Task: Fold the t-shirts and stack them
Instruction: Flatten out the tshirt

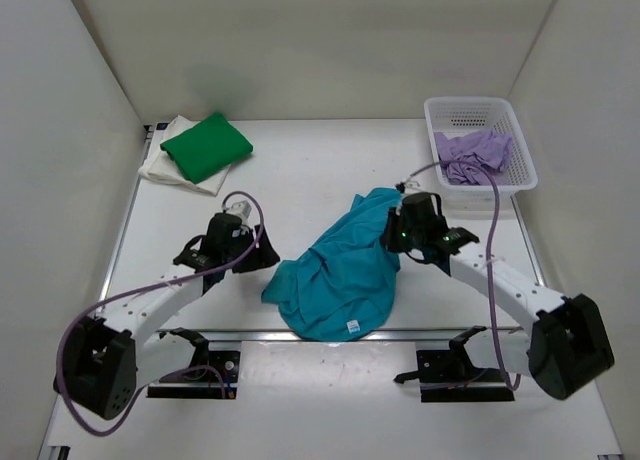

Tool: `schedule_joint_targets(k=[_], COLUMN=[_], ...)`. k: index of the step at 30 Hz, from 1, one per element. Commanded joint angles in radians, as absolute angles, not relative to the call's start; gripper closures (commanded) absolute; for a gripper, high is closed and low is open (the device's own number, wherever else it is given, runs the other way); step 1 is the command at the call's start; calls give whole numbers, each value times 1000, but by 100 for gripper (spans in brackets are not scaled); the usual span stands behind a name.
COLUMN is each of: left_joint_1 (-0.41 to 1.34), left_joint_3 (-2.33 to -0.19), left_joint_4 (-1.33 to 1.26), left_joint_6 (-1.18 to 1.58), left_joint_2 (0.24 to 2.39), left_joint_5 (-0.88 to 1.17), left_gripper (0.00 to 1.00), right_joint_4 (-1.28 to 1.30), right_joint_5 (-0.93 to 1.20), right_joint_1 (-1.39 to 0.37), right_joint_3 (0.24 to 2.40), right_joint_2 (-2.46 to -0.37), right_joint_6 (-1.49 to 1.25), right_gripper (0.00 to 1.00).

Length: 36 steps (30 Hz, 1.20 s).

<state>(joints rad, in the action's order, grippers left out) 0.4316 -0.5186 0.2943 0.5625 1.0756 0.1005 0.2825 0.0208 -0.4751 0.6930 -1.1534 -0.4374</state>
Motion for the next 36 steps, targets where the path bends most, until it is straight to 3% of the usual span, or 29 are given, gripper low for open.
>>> schedule_joint_targets(k=[1, 5, 10, 14, 15, 16, 17, 18, 19, 20, 24, 27, 29, 31, 33, 35, 36], left_joint_1=[376, 495, 442, 494, 530, 547, 558, 551, 523, 509, 404, 195, 33, 0, 3, -47, -58], left_joint_3=[-584, -589, -525, -555, -574, -581, -581, -563, -557, -555, -695, -862, -984, -1176, -1284, -1344, -1353], left_joint_4=[186, 169, 106, 66, 66, 63, 66, 42, 22, 17, 152, 254, 358, 461, 535, 514, 505], left_joint_6=[578, 566, 581, 589, 580, 580, 581, 600, 626, 638, 617, 615, 579, 533, 509, 555, 566], left_joint_2=[1214, 1334, 1319, 1390, 1428, 1469, 1482, 1497, 1480, 1459, 1228, 1100, 1063, 1071, 1078, 1077, 1087], left_joint_5=[237, 174, 195, 281, 273, 259, 262, 274, 294, 301, 242, 369, 455, 416, 394, 452, 481], left_gripper=[23, 22, 19, 16, 20, 32, 55, 69, 90, 100, 100, 100, 100, 100, 100, 100, 100], right_joint_4=[195, 259, 250, 247, 245, 245, 235, 230, 224, 212, 207, 241, 293, 430, 609, 755, 654], right_joint_5=[6, -71, -19, 40, 37, 50, 49, 72, 77, 80, 130, 136, 176, 218, 218, 262, 300], right_joint_1=[-543, -568, -482, -440, -433, -420, -414, -402, -393, -384, -405, -459, -477, -477, -505, -505, -448], right_joint_3=[972, 1083, 968, 913, 901, 891, 882, 881, 890, 894, 1034, 1280, 1577, 1873, 2275, 2816, 2599], right_joint_2=[-1225, -1233, -1128, -1104, -1101, -1091, -1095, -1086, -1091, -1103, -1219, -1363, -1498, -1627, -1853, -2025, -1931], right_joint_6=[-358, -319, -339, -348, -350, -354, -356, -354, -354, -359, -348, -316, -298, -281, -241, -254, -318], right_gripper=[100, 100, 100, 100, 100, 100, 100, 100, 100, 100, 100, 100, 100, 100, 100, 100, 100])
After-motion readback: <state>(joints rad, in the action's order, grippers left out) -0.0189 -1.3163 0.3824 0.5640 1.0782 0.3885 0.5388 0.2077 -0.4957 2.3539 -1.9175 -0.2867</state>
